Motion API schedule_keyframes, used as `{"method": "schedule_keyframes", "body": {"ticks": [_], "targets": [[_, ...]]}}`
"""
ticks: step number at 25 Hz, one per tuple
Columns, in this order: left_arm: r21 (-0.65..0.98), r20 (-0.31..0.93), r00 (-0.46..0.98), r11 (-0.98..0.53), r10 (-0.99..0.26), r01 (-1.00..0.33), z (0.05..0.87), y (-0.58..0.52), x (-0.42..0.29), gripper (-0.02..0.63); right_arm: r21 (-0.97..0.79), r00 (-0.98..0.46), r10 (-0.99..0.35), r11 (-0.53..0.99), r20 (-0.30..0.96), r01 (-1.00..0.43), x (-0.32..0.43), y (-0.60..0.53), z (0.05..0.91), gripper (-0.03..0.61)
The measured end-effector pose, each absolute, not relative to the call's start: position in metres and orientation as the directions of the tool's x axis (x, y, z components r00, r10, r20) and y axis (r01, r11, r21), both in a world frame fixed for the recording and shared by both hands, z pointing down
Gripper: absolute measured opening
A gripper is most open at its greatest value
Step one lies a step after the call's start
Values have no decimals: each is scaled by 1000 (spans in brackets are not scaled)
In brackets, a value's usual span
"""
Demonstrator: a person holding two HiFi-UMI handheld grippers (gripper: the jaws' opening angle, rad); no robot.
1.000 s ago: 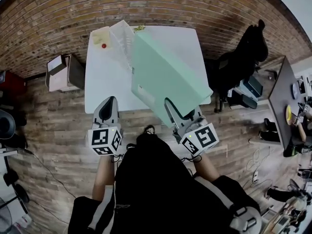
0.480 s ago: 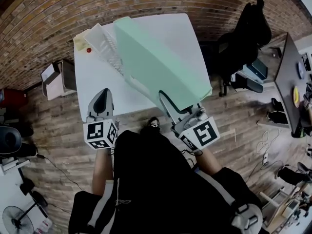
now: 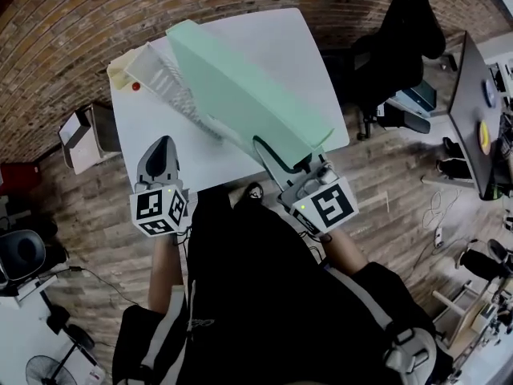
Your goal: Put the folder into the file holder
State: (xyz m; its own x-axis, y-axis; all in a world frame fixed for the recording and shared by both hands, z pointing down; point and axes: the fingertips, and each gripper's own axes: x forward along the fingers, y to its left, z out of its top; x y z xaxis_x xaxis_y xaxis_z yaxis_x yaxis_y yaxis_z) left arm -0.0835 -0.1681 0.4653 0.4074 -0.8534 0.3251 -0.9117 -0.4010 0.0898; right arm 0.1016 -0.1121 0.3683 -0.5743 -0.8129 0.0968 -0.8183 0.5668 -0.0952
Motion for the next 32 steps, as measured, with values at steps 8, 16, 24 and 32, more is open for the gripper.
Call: {"method": "schedule_keyframes", "body": {"ticks": [8,16,24,32], "targets": [[122,345,459,-446,-819,-887,478,-199,-88,23,-38,-556,-812,559,177,-828,76,-151,389,137],[150,352,456,-432,-817,-890,488,-209,-107,23,-43,-552,-804,557,221,-829,55,-169,403,140],[172,353,447,-413,-822,-894,495,-209,-121,23,-3,-553,-795,570,249,-821,32,-179,408,141],[201,356,437,-388,-826,-899,504,-203,-134,23,-2,-543,-795,563,270,-826,20,-191,414,151]]}}
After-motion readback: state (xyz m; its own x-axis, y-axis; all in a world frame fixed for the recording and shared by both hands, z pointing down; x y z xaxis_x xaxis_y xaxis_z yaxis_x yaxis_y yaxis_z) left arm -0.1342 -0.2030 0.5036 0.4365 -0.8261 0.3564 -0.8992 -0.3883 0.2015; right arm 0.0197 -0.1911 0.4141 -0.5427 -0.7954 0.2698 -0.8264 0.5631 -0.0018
